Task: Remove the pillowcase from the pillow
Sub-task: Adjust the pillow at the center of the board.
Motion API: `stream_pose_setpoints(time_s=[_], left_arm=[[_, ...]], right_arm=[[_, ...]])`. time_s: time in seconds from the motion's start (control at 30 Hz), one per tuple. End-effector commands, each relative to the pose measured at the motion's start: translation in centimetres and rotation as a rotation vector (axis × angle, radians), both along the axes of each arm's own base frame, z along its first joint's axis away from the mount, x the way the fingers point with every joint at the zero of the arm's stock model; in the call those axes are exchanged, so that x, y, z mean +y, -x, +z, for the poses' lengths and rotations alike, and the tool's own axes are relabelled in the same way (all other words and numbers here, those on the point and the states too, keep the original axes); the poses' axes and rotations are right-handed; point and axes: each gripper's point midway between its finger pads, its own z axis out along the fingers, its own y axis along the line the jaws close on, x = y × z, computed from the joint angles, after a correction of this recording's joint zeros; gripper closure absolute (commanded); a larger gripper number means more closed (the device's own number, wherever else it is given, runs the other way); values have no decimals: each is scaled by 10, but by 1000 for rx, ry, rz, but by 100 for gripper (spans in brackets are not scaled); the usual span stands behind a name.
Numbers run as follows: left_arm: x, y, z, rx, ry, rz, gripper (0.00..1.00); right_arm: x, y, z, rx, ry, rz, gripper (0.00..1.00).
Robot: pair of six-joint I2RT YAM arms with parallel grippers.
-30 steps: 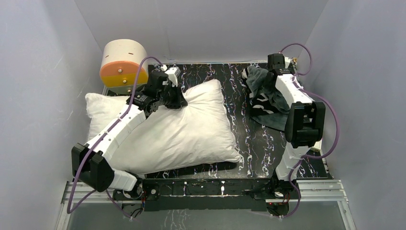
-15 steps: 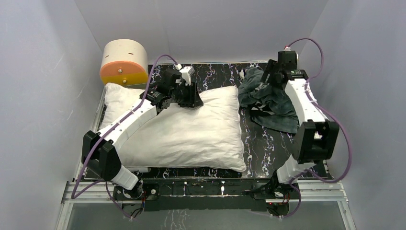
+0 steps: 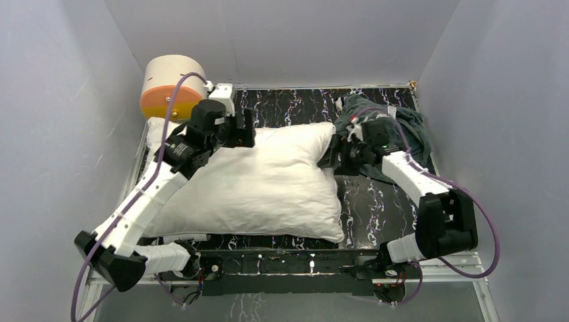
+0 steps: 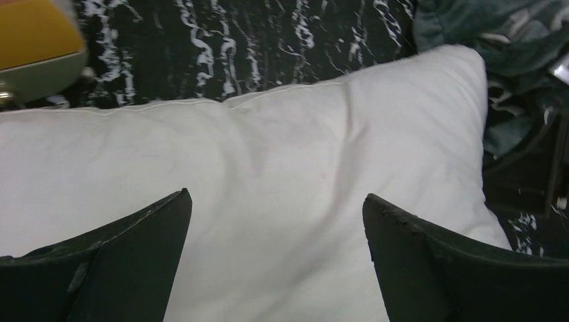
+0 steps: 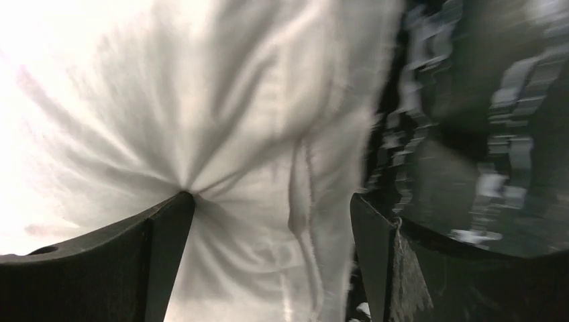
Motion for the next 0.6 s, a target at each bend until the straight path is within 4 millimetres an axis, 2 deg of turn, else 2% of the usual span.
stream_pose_setpoints(time_s=[0.0,0.03,0.1,0.17,0.23,0.27,0.37,0.43,0.47,0.53,0.57], left_arm=[[83,16,7,-70,-189,291,2],[89,19,3,-62,-204,303,2],[97,27,-7,-34,-223,329,2],[101,34,-11,-11,-216,348,2],[104,38,-12,-7,-204,356,2],[104,40,-11,-10,-197,357,2],[107,43,-5,-23,-185,361,2],[110,44,-3,-29,-191,370,2],[111,45,-2,-33,-194,376,2],[114,45,-2,-38,-198,390,2],[115,45,-3,-36,-197,393,2]], right_arm=[[73,45,17,-32,-192,242,9],[75,41,9,-37,-172,205,16],[60,27,-10,-22,-91,67,49],[39,5,-9,-76,-6,-52,78],[12,-19,-1,-131,68,-166,96],[-4,-30,5,-152,108,-215,100],[-47,-55,17,-180,207,-303,100],[-63,-65,25,-197,222,-309,100],[-64,-68,29,-209,223,-296,99],[-60,-73,41,-225,213,-245,81],[-52,-71,48,-221,189,-191,65]])
